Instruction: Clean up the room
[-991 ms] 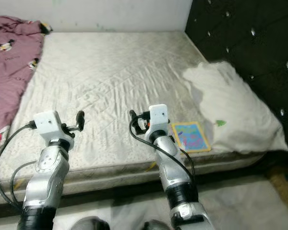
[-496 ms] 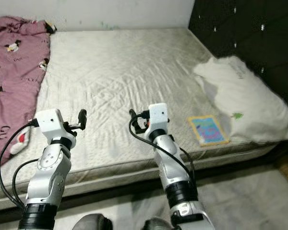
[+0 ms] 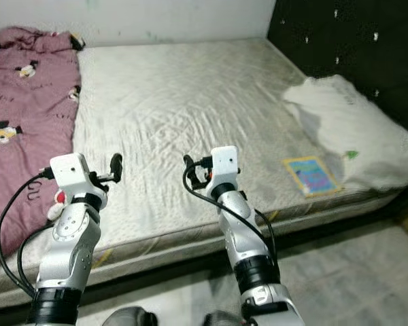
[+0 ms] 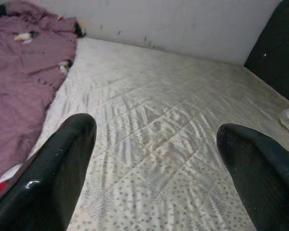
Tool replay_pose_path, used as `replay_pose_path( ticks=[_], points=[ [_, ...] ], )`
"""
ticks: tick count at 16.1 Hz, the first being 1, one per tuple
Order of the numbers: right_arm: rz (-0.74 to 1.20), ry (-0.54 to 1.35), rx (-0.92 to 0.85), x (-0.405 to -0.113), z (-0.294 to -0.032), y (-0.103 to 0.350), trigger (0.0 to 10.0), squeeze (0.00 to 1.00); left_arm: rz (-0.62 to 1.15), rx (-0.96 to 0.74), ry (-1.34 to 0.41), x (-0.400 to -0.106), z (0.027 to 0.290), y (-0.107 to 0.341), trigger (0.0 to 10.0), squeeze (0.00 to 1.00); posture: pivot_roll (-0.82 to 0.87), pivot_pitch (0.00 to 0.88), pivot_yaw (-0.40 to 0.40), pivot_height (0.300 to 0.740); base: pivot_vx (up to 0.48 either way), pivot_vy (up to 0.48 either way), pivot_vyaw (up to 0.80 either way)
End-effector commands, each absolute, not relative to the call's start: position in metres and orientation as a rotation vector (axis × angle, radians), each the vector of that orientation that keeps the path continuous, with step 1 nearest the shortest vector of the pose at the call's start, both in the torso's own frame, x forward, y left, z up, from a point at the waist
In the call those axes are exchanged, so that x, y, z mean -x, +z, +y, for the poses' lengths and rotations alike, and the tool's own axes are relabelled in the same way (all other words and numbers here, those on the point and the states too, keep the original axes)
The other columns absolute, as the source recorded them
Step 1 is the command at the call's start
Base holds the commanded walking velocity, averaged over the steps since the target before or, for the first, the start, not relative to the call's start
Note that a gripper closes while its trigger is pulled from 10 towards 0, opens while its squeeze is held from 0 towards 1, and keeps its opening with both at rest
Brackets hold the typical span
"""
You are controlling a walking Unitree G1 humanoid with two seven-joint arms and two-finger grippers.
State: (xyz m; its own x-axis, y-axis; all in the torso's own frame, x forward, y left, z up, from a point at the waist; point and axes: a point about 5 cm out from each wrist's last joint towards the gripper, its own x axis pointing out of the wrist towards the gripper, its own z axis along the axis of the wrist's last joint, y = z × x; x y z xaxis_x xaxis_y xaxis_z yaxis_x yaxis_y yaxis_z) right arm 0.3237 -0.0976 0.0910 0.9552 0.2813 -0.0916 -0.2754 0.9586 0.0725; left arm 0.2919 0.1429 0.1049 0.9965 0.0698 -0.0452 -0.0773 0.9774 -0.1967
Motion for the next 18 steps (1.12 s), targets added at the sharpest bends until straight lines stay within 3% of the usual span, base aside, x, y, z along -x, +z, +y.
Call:
replay_pose_path(
  ticks=[1, 9, 18],
  points=[
    [0.106, 0.263, -0.062, -0.3246, -0.1015, 0.0905, 10.0, 0.0, 0.012, 0.183, 0.052, -0.292, 0.1397, 0.1087, 10.0, 0.0, 0.07, 0.02, -0.037, 0.74, 0.0, 0.0, 0.0],
    [0.099, 0.274, -0.046, -0.3265, -0.0989, 0.0915, 10.0, 0.0, -0.019, 0.242, -0.023, -0.2904, 0.1358, 0.1137, 10.0, 0.0, 0.08, 0.012, -0.038, 0.74, 0.0, 0.0, 0.0],
    [0.097, 0.275, -0.043, -0.3277, -0.0987, 0.0916, 10.0, 0.0, -0.021, 0.246, -0.044, -0.2909, 0.1345, 0.1142, 10.0, 0.0, 0.08, 0.004, -0.039, 0.74, 0.29, 0.0, 0.0]
  ],
)
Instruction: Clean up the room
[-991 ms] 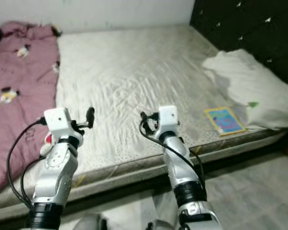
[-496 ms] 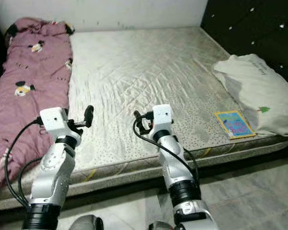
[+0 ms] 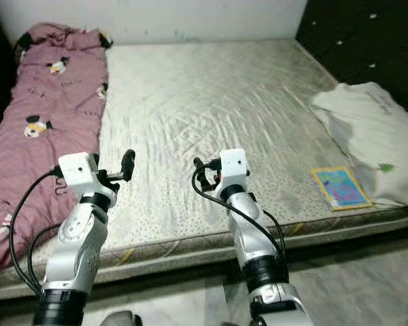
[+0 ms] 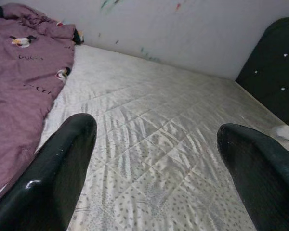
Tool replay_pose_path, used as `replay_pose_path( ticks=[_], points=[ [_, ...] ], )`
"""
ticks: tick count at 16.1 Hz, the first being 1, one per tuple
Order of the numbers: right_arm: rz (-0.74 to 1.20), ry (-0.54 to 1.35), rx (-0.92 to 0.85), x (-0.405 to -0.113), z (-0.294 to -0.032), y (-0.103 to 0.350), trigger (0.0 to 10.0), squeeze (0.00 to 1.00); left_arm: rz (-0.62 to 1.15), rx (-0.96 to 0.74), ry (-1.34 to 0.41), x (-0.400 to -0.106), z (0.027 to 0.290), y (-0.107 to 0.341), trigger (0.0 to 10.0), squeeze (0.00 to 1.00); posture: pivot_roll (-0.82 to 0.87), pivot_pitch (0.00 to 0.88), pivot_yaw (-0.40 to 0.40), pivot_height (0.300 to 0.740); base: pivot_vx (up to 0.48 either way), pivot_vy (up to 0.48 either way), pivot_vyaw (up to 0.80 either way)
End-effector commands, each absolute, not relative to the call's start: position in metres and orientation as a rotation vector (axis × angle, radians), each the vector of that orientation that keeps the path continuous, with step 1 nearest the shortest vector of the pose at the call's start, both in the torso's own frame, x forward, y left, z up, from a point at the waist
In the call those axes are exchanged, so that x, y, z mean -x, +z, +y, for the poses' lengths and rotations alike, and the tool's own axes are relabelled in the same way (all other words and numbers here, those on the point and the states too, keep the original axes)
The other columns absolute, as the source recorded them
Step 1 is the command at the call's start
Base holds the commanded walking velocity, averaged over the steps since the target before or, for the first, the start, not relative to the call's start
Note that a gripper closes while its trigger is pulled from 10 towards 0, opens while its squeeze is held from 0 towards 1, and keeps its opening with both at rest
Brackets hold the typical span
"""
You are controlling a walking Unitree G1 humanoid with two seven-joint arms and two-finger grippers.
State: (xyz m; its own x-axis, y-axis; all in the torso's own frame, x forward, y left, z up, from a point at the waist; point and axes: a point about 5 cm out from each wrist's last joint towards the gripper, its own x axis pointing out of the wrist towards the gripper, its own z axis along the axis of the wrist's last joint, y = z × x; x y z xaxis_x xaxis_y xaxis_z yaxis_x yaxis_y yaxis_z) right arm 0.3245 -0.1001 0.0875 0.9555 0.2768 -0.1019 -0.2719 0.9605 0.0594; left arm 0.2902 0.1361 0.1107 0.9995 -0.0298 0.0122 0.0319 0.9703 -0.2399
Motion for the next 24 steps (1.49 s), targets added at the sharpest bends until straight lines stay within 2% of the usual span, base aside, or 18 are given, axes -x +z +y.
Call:
replay_pose_path(
  ticks=[1, 10, 13, 24],
  points=[
    [0.097, 0.275, -0.043, -0.3277, -0.0986, 0.0916, 10.0, 0.0, -0.021, 0.245, -0.043, -0.2909, 0.1346, 0.1141, 10.0, 0.0, 0.08, 0.005, -0.038, 0.74, 0.304, 0.0, 0.0],
    [0.107, 0.264, -0.054, -0.3283, -0.0994, 0.0902, 10.0, 0.0, -0.002, 0.232, 0.002, -0.2924, 0.1355, 0.1112, 10.0, 0.0, 0.08, 0.008, -0.036, 0.74, 0.03, 0.0, 0.0],
    [0.108, 0.262, -0.056, -0.3283, -0.0997, 0.0901, 10.0, 0.0, -0.002, 0.243, -0.006, -0.2926, 0.1348, 0.1114, 10.0, 0.0, 0.08, 0.01, -0.034, 0.74, 0.0, 0.421, -0.63],
    [0.1, 0.266, -0.058, -0.3299, -0.0983, 0.0912, 10.0, 0.0, -0.001, 0.243, 0.001, -0.2954, 0.1355, 0.1131, 10.0, 0.0, 0.07, 0.009, -0.034, 0.74, 0.0, 0.472, 0.0]
  ],
)
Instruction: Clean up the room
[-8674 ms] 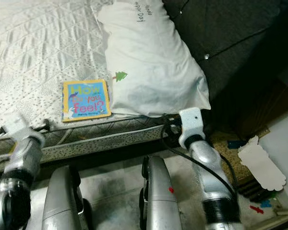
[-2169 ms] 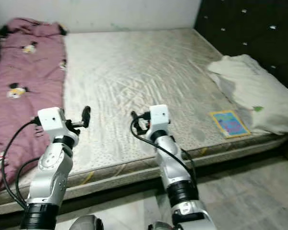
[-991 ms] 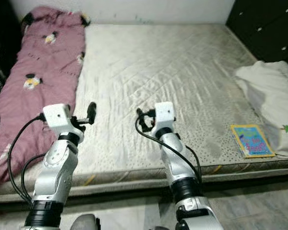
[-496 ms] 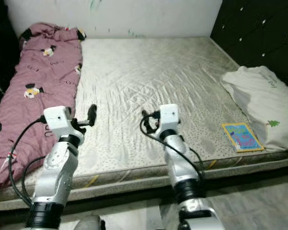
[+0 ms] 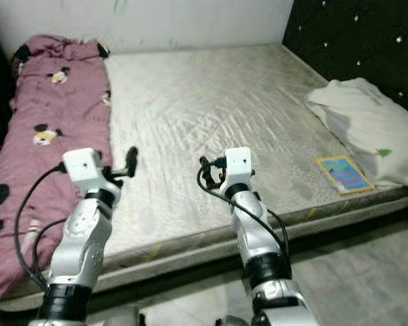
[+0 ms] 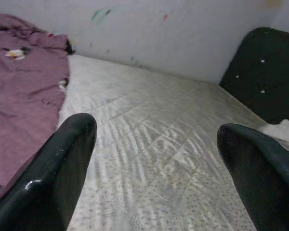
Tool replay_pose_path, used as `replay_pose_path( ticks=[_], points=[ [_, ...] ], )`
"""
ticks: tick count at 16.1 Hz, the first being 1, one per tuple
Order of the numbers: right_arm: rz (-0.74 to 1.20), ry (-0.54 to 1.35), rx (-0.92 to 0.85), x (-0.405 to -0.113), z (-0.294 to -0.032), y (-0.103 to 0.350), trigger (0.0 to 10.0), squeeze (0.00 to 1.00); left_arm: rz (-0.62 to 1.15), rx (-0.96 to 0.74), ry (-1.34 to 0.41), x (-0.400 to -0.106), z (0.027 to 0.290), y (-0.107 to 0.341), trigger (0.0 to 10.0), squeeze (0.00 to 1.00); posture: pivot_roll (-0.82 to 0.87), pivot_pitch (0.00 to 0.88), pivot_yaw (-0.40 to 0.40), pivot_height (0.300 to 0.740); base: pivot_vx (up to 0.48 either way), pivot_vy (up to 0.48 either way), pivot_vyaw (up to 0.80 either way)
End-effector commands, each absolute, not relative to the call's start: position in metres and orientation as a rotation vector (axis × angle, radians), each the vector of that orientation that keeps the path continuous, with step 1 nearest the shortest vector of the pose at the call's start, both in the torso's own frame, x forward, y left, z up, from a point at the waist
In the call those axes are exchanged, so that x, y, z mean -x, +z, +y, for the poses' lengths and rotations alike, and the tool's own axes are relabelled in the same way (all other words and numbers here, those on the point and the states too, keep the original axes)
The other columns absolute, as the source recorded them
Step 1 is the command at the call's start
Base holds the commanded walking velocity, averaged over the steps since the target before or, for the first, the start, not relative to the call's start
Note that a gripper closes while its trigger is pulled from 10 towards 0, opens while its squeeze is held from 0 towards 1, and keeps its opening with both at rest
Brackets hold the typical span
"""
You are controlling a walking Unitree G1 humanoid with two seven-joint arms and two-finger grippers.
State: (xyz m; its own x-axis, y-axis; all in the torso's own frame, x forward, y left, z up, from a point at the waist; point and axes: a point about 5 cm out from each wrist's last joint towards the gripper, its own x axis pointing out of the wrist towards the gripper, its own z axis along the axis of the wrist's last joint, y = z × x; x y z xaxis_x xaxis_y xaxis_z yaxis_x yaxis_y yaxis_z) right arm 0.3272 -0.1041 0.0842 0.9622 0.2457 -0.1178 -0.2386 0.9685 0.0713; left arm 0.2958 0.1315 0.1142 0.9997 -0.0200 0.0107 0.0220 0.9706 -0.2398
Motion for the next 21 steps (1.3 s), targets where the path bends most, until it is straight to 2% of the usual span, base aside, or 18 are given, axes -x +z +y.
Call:
replay_pose_path(
  ticks=[1, 7, 12, 19, 21],
  points=[
    [0.096, 0.266, -0.063, -0.3298, -0.0984, 0.0917, 10.0, 0.0, -0.001, 0.242, 0.003, -0.2954, 0.1357, 0.113, 10.0, 0.0, 0.07, 0.009, -0.034, 0.74, 0.0, 0.472, 0.0],
    [0.083, 0.277, -0.055, -0.3299, -0.0968, 0.0934, 10.0, 0.0, 0.009, 0.237, 0.007, -0.2963, 0.1358, 0.1118, 10.0, 0.0, 0.07, 0.01, -0.032, 0.74, 0.0, 0.472, 0.0],
    [0.088, 0.282, -0.04, -0.3312, -0.0966, 0.0927, 10.0, 0.0, 0.009, 0.235, 0.01, -0.2974, 0.1352, 0.1118, 10.0, 0.0, 0.07, 0.004, -0.036, 0.74, 0.0, 0.472, 0.74],
    [0.096, 0.278, -0.042, -0.3326, -0.0976, 0.0917, 10.0, 0.0, -0.008, 0.227, 0.018, -0.2981, 0.1343, 0.1144, 10.0, 0.0, 0.07, 0.0, -0.037, 0.74, 0.0, 0.469, 0.0],
    [0.094, 0.28, -0.041, -0.3328, -0.0976, 0.0917, 10.0, 0.0, -0.034, 0.2, 0.038, -0.2984, 0.1362, 0.1174, 10.0, 0.0, 0.07, 0.0, -0.037, 0.74, 0.0, 0.0, 0.0]
  ],
)
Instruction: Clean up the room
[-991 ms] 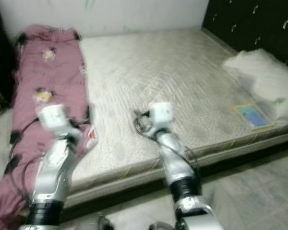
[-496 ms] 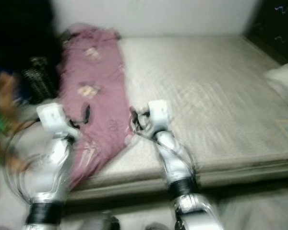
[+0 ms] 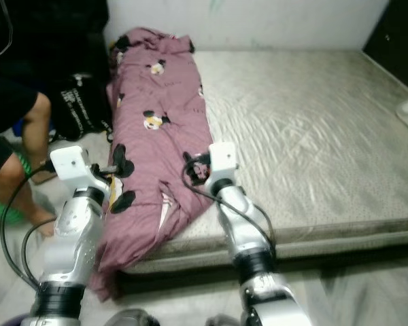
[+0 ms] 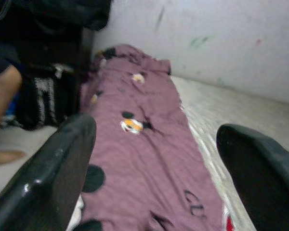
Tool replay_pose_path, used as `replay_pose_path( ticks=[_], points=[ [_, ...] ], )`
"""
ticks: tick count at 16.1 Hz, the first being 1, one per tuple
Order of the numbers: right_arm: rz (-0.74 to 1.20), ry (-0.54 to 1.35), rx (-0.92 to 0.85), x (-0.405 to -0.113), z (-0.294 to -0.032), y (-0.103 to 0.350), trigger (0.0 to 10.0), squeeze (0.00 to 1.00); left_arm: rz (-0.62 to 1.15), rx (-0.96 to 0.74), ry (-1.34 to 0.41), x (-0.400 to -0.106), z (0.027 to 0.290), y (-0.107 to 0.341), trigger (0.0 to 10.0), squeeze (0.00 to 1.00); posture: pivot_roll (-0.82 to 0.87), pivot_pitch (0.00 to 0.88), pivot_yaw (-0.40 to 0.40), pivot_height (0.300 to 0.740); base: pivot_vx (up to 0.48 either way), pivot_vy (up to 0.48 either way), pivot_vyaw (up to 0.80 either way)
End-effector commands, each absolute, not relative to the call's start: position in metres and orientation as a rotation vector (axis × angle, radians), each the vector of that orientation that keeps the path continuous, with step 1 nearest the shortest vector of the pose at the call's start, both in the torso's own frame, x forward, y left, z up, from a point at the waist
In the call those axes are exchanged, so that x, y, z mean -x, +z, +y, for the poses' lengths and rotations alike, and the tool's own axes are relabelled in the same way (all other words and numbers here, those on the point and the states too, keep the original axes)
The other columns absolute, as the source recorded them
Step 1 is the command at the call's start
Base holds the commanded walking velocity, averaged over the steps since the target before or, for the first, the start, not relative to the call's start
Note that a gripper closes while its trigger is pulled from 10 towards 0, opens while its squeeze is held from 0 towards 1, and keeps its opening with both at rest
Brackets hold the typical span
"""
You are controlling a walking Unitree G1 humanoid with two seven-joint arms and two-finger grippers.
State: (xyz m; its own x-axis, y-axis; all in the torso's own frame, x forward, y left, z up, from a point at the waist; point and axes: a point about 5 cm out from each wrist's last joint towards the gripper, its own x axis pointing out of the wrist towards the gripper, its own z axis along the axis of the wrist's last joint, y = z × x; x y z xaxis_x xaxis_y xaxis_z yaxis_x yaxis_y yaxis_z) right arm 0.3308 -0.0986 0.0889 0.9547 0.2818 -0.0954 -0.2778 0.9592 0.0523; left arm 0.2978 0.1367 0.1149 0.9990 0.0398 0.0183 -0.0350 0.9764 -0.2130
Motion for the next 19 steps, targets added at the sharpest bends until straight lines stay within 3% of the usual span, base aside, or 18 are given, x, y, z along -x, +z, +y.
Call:
replay_pose_path(
  ticks=[1, 5, 15, 19],
  points=[
    [0.094, 0.281, -0.044, -0.3328, -0.0975, 0.0916, 10.0, 0.0, -0.043, 0.211, 0.027, -0.2985, 0.1361, 0.1187, 10.0, 0.0, 0.07, 0.0, -0.037, 0.74, 0.0, 0.0, 0.0],
    [0.097, 0.277, -0.046, -0.3334, -0.0969, 0.0919, 10.0, 0.0, -0.062, 0.235, -0.029, -0.2965, 0.1318, 0.1215, 10.0, 0.0, 0.07, 0.002, -0.036, 0.74, 0.0, 0.0, -0.11],
    [0.093, 0.268, -0.046, -0.3352, -0.0976, 0.0934, 10.0, 0.0, -0.063, 0.239, -0.038, -0.2971, 0.1307, 0.1216, 10.0, 0.0, 0.07, 0.016, -0.035, 0.74, 0.304, 0.0, -0.04],
    [0.086, 0.262, -0.05, -0.3355, -0.0989, 0.0948, 10.0, 0.0, -0.047, 0.216, -0.007, -0.2975, 0.1327, 0.1184, 10.0, 0.0, 0.07, 0.017, -0.035, 0.74, 0.0, 0.0, 0.0]
  ],
)
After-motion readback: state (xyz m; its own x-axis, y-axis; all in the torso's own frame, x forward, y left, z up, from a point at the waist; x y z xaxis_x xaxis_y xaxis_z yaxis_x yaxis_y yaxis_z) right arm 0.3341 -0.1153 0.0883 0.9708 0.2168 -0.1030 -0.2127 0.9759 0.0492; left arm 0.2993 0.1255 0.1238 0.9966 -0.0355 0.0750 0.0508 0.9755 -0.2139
